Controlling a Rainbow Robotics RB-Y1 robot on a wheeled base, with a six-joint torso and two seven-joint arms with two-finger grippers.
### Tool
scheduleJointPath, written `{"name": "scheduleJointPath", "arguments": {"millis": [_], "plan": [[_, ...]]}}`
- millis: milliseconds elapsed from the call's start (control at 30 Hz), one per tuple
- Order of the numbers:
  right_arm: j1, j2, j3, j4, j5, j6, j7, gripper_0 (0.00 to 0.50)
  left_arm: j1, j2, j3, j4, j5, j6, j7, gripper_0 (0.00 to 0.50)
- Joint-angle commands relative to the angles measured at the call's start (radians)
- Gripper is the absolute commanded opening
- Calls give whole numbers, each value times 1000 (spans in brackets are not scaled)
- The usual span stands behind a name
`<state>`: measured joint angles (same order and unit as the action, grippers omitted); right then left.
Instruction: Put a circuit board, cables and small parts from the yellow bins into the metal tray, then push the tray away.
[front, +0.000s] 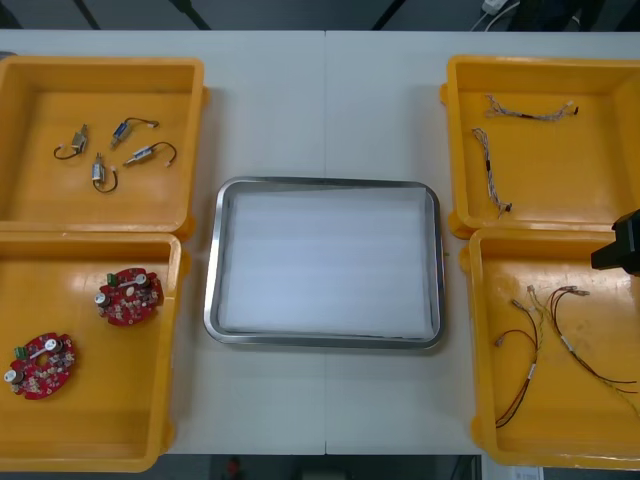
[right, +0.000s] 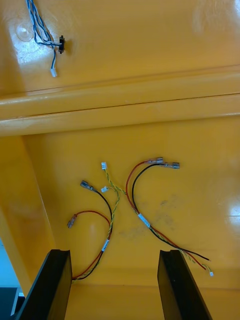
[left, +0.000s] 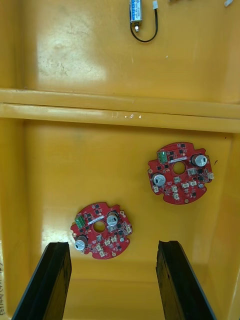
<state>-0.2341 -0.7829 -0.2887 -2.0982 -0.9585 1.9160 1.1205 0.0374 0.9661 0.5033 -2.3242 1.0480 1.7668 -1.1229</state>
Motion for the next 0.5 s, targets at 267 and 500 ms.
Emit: {"name": "scheduleJointPath", "arguments": {"millis": [267,500], "plan": [[10,2,5,-29,1,4,7,500,6,46,-2,-23,6,0,49,500],[10,2,5,-29,1,4,7,500,6,46,-2,-23,6,0,49,500]]}}
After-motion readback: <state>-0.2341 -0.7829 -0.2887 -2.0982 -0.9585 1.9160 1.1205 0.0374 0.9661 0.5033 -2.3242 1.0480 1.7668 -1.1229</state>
